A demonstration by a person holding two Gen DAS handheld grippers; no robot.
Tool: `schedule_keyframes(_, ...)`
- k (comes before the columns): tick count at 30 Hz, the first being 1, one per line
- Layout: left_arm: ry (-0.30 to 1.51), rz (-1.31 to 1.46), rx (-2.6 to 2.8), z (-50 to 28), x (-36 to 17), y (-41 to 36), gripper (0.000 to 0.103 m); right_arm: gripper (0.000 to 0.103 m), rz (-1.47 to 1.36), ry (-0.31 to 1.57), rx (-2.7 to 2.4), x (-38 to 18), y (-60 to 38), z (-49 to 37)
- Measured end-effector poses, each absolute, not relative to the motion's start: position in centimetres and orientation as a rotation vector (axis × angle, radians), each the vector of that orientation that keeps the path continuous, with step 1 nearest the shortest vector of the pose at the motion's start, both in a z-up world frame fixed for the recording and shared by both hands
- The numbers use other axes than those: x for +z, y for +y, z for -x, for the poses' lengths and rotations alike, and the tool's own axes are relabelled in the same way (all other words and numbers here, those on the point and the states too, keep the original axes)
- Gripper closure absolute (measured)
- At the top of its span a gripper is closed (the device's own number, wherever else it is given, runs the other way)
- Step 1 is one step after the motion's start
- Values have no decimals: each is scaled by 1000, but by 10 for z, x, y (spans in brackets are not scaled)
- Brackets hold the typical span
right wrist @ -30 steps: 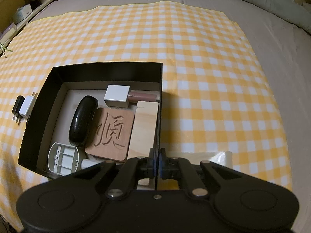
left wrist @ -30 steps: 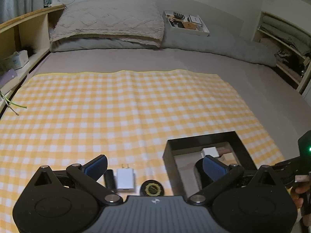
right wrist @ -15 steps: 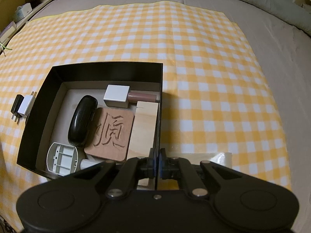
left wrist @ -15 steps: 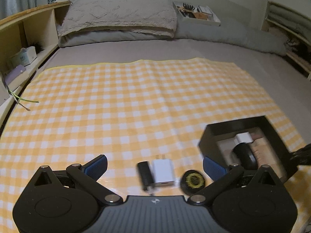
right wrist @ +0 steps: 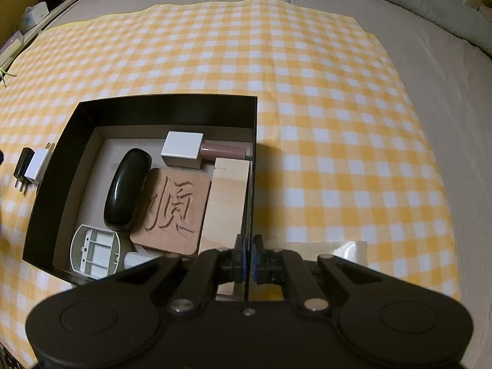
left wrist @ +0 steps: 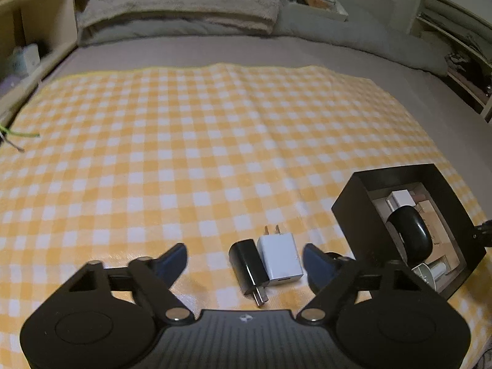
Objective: Organize rigid objects
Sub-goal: 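Move the left tool to the black charger and grasp it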
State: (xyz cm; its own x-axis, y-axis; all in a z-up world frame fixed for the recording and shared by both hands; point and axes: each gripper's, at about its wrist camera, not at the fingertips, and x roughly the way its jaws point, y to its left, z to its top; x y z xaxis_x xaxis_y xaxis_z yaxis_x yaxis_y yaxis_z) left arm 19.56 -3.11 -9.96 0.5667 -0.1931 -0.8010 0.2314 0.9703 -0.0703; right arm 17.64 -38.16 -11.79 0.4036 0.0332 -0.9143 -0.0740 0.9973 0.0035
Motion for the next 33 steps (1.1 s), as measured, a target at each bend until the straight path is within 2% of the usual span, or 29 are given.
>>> schedule_keyframes(4,980,-3,-251,-206,-112,-25,36,98,40,1159,67,-121,-383,-178)
schedule_keyframes(9,1028,32,-246,-217,-126,-25,59,98,56,1166,61,-125,-381,-180)
schedule_keyframes(16,1092,85,-240,-228,-136,-16,61,98,62,1176,63,-129,-380,-182)
schedule_keyframes(18,1093,80,-236,-228,-136,-15,70,98,63,1180,64,-130,-380,-183)
schedule_keyframes(20,1099,102,-228,-227,-135,-12,75,98,66,1183,65,-132,-380,-184)
schedule_keyframes(30,1118,175,-145,-230,-128,2,74,97,70,1188,66,-135,-379,-185)
schedule_keyframes(31,1111,179,-125,-231,-128,5,73,97,68,1190,67,-135,-379,-185)
schedule_keyframes(33,1097,182,-90,-231,-127,9,63,97,67,1192,69,-137,-379,-187)
